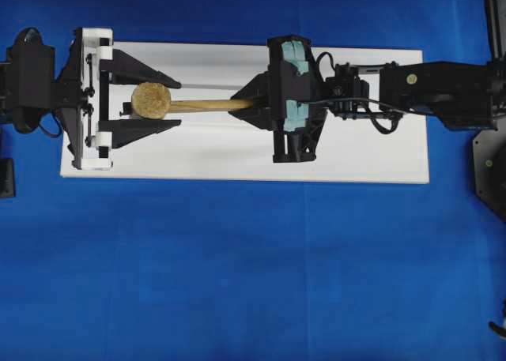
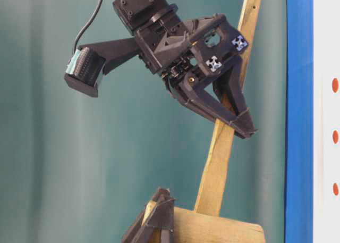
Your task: Hit the mark with a hammer.
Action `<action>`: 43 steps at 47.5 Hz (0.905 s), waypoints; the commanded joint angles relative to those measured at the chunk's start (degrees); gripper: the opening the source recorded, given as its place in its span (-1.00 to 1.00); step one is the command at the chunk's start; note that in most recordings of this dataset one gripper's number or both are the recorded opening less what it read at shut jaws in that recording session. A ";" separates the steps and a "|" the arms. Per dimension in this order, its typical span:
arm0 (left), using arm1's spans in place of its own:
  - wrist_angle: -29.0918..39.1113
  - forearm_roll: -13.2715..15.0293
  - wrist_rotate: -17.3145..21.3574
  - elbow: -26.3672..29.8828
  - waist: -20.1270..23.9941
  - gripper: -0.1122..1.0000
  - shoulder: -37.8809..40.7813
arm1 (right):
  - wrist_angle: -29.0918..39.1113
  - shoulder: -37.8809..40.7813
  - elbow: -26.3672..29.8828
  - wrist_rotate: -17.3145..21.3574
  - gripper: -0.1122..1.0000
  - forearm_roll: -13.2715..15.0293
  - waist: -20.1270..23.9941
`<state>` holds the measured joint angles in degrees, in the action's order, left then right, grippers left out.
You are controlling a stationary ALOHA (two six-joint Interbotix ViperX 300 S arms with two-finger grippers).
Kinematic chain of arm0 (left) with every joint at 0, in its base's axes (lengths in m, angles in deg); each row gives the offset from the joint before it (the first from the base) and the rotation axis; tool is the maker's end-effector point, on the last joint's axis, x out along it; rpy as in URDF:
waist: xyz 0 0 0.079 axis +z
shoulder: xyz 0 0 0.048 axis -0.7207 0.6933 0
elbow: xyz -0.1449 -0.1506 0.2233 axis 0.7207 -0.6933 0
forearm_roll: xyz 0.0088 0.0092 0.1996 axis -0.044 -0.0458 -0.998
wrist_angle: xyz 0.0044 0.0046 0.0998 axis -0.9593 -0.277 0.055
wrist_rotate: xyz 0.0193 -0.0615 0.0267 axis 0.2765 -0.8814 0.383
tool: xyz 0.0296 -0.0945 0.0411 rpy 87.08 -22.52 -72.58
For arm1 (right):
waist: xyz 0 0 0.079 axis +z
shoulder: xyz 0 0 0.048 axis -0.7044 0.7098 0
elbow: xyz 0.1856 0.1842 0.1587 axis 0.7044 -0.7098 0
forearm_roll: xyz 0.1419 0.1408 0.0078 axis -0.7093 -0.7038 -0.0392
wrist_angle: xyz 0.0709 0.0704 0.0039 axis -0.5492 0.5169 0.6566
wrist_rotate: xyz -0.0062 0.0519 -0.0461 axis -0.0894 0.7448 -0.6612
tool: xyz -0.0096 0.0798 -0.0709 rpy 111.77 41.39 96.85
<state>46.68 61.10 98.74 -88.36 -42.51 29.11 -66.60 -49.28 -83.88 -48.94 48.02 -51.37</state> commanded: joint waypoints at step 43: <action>11.43 0.18 -1.49 -10.72 0.09 0.81 -26.89 | -6.33 -12.83 -10.63 9.58 -0.77 -0.18 -3.25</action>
<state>57.58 61.19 97.51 -99.52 -42.51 2.40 -71.78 -61.32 -96.01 -39.53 48.02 -54.36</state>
